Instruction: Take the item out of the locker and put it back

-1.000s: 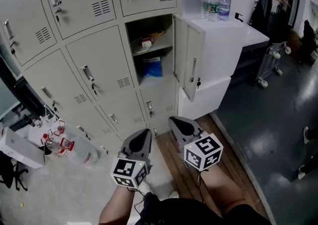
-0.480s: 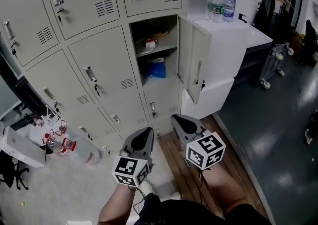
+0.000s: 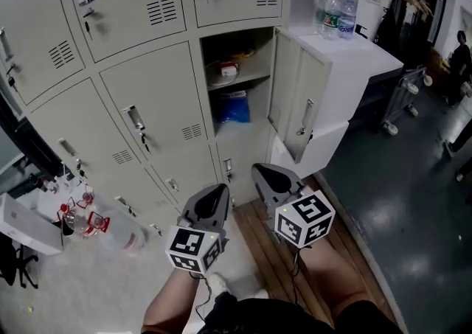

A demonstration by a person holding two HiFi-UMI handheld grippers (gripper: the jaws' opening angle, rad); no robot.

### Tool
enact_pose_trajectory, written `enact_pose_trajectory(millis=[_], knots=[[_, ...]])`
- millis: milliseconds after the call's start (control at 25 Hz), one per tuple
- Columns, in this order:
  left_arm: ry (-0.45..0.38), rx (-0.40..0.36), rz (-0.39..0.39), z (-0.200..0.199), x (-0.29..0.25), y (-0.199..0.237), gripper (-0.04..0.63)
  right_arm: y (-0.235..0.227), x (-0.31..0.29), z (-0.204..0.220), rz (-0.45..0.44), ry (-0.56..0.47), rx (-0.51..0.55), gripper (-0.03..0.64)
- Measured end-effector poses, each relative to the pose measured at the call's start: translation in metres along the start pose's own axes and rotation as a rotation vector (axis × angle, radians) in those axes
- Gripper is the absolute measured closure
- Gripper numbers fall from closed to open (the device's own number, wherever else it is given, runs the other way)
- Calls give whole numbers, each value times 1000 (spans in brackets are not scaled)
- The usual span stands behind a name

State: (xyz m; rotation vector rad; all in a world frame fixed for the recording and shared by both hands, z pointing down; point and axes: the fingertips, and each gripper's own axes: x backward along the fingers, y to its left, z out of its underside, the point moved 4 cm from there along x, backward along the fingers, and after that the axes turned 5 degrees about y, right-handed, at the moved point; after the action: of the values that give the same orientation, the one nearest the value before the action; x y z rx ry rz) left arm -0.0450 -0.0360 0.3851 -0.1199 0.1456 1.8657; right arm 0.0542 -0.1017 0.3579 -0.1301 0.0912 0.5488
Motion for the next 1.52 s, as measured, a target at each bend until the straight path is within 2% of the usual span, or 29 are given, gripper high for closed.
enact_pose_trajectory(millis=[1000, 1280, 1520], knots=[[-10, -25, 168, -19, -51, 124, 589, -11, -133, -32, 162, -2, -10, 617], [-13, -48, 207, -24, -49, 143, 589, -7, -156, -40, 209, -16, -10, 617], [-20, -31, 224, -28, -42, 149, 589, -2, -163, -46, 228, -10, -12, 617]])
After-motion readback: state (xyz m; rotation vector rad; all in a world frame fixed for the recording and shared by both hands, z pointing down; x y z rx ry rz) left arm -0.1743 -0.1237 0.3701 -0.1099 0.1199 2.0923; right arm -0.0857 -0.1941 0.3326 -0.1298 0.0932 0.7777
